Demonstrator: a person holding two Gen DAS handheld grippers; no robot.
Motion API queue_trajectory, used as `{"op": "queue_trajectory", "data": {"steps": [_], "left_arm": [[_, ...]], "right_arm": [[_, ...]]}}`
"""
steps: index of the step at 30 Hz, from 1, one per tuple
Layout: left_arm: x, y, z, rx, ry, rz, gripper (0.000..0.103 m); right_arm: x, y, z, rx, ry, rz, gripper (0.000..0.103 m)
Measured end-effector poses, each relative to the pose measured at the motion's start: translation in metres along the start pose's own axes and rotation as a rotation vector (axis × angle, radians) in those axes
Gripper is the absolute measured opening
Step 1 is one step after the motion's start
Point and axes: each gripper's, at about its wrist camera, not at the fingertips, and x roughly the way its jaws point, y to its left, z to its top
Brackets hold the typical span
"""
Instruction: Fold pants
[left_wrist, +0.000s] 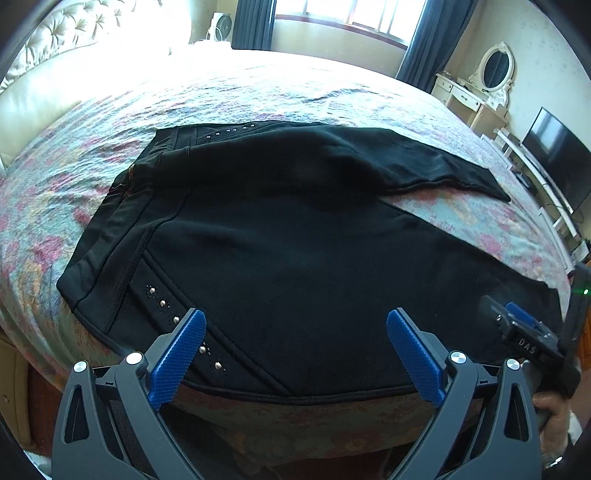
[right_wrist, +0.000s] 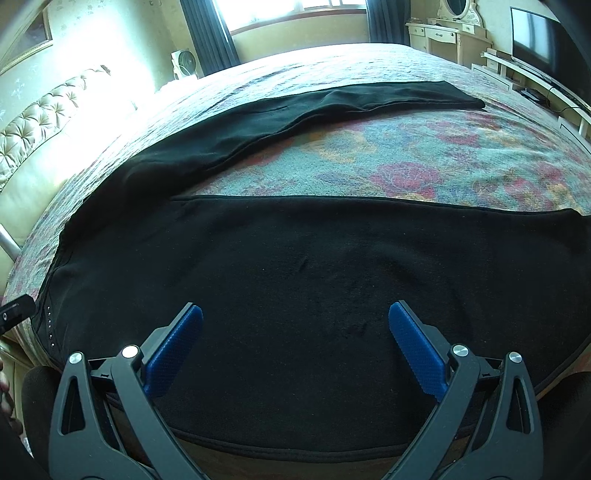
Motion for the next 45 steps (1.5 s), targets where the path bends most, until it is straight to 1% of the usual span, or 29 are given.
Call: {"op": "queue_trajectory", "data": {"steps": [1, 4, 6, 7, 8, 10, 11, 12, 14, 17, 18, 21, 25, 28, 29, 30, 31, 33, 34, 35, 36, 37, 39, 40, 42, 43, 45], "left_arm": [[0.0, 0.009, 0.007, -0.019, 0.006, -0.001, 0.098], [-0.007, 0.041, 0.038, -0.039, -0.028, -0.072, 0.098], [-0.014, 0.07, 0.067, -0.075, -0.095, -0.145, 0.098], [-0.012, 0.088, 0.083, -0.105, -0.112, -0.174, 0.098], [-0.005, 0.108, 0.099, -0.147, -0.096, -0.186, 0.098], [0.019, 0.149, 0.129, -0.234, -0.02, -0.208, 0.098], [0.031, 0.169, 0.142, -0.272, -0.006, -0.225, 0.098], [0.044, 0.189, 0.153, -0.301, -0.008, -0.244, 0.098], [0.068, 0.224, 0.171, -0.352, -0.012, -0.273, 0.098], [0.113, 0.265, 0.185, -0.454, 0.058, -0.329, 0.098], [0.124, 0.272, 0.187, -0.48, 0.071, -0.337, 0.098], [0.149, 0.278, 0.196, -0.491, 0.075, -0.352, 0.098], [0.161, 0.266, 0.213, -0.403, 0.057, -0.344, 0.097], [0.168, 0.259, 0.221, -0.36, 0.06, -0.372, 0.097], [0.169, 0.255, 0.222, -0.352, 0.063, -0.386, 0.087], [0.172, 0.255, 0.223, -0.345, 0.064, -0.401, 0.071], [0.175, 0.252, 0.223, -0.339, 0.077, -0.394, 0.053], [0.184, 0.249, 0.222, -0.326, 0.09, -0.37, 0.049], [0.186, 0.25, 0.221, -0.335, 0.086, -0.369, 0.042], [0.187, 0.252, 0.22, -0.357, 0.083, -0.374, 0.038], [0.188, 0.256, 0.218, -0.384, 0.08, -0.391, 0.036], [0.187, 0.26, 0.217, -0.397, 0.077, -0.402, 0.033], [0.184, 0.259, 0.215, -0.384, 0.064, -0.399, 0.031], [0.183, 0.257, 0.215, -0.371, 0.06, -0.39, 0.03], [0.185, 0.253, 0.215, -0.351, 0.057, -0.369, 0.03], [0.188, 0.253, 0.215, -0.351, 0.064, -0.356, 0.029], [0.191, 0.251, 0.216, -0.348, 0.07, -0.341, 0.029]], "right_arm": [[0.001, 0.002, 0.001, -0.003, 0.002, 0.008, 0.101], [0.003, 0.01, 0.005, -0.014, 0.005, 0.028, 0.101], [0.003, 0.014, 0.008, -0.019, 0.007, 0.04, 0.101], [0.003, 0.016, 0.009, -0.021, 0.008, 0.047, 0.101], [0.004, 0.019, 0.011, -0.022, 0.008, 0.05, 0.101], [0.006, 0.023, 0.014, -0.025, 0.014, 0.059, 0.101], [0.007, 0.024, 0.015, -0.028, 0.018, 0.064, 0.101], [0.009, 0.026, 0.016, -0.031, 0.022, 0.066, 0.101], [0.012, 0.029, 0.019, -0.037, 0.028, 0.066, 0.101], [0.019, 0.031, 0.023, -0.042, 0.042, 0.058, 0.101], [0.022, 0.031, 0.025, -0.04, 0.048, 0.055, 0.101], [0.03, 0.029, 0.027, -0.024, 0.067, 0.058, 0.101], [0.038, 0.031, 0.03, -0.018, 0.064, 0.06, 0.101], [0.041, 0.034, 0.031, -0.025, 0.066, 0.066, 0.101], [0.041, 0.034, 0.032, -0.026, 0.067, 0.068, 0.101], [0.042, 0.034, 0.033, -0.026, 0.068, 0.071, 0.101], [0.042, 0.034, 0.034, -0.024, 0.069, 0.075, 0.101], [0.042, 0.032, 0.036, -0.02, 0.073, 0.086, 0.101], [0.041, 0.031, 0.037, -0.017, 0.077, 0.096, 0.101], [0.04, 0.031, 0.04, -0.014, 0.081, 0.11, 0.101], [0.04, 0.03, 0.043, -0.015, 0.087, 0.132, 0.101], [0.04, 0.029, 0.05, -0.021, 0.096, 0.159, 0.101], [0.04, 0.028, 0.073, -0.042, 0.09, 0.23, 0.101], [0.04, 0.027, 0.091, -0.054, 0.072, 0.282, 0.101], [0.043, 0.027, 0.134, -0.076, 0.039, 0.376, 0.101], [0.049, 0.029, 0.16, -0.107, 0.031, 0.404, 0.101], [0.063, 0.038, 0.21, -0.191, -0.003, 0.375, 0.101]]}}
